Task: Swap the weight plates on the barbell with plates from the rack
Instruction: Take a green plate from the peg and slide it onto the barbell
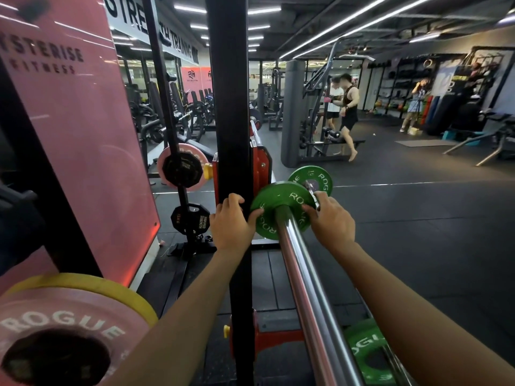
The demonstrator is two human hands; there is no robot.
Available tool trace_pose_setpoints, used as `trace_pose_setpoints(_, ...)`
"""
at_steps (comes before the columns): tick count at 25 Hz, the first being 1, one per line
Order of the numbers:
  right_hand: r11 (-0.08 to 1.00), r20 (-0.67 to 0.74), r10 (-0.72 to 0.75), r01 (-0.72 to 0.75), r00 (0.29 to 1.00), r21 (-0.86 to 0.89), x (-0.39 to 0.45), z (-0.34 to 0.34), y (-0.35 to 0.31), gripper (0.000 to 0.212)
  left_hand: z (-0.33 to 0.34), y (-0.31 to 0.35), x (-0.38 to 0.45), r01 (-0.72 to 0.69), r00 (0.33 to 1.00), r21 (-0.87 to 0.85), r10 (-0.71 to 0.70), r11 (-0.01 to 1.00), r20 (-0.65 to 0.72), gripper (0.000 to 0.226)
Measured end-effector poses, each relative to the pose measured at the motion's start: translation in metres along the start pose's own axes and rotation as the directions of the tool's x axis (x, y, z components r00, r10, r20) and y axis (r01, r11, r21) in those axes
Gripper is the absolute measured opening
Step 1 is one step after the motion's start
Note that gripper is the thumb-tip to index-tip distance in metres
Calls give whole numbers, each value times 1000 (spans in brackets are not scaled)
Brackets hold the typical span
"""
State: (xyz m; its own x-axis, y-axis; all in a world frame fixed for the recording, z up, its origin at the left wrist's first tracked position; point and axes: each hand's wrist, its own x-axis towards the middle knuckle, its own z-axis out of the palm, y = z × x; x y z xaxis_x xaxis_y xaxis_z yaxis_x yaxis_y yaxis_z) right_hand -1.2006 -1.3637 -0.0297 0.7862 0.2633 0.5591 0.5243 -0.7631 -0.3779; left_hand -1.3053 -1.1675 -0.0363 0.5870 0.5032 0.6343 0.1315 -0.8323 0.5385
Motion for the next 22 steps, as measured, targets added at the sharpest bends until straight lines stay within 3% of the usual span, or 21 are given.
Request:
trace_pose_setpoints(8, 998, -37, -55, 55, 998, 17, -35, -29, -6, 50, -24, 5, -21, -89, 995, -79, 92, 993, 34, 52)
trace_pose_setpoints(15, 1000, -54, 8, -9, 999, -10, -100, -68, -12, 46, -46, 15, -60, -164, 977, -183, 185, 969, 103, 50)
trace_pose_setpoints(22, 999, -92, 44, -44, 995, 8, -194, -138, -26, 42, -116, 33, -135, -227, 963, -193, 249, 955, 101, 52)
